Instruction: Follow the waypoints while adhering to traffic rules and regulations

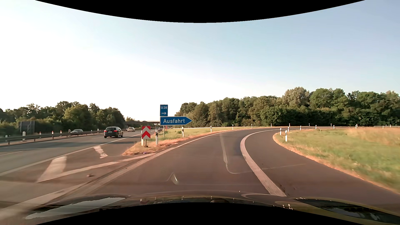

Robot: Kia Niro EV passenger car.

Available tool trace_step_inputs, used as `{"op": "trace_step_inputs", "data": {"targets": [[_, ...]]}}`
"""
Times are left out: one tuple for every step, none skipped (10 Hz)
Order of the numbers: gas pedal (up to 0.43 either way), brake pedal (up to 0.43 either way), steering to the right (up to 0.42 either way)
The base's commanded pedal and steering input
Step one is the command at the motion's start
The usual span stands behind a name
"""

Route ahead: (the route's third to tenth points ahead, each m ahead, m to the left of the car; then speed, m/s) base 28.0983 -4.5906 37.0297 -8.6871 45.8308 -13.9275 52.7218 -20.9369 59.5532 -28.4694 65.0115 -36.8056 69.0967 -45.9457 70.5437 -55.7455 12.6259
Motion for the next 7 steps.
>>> {"op": "trace_step_inputs", "data": {"targets": [[0.157, 0.0, 0.05], [0.169, 0.0, 0.051], [0.169, 0.0, 0.052], [0.169, 0.0, 0.053], [0.169, 0.0, 0.054], [0.169, 0.0, 0.056], [0.169, 0.0, 0.058]]}}
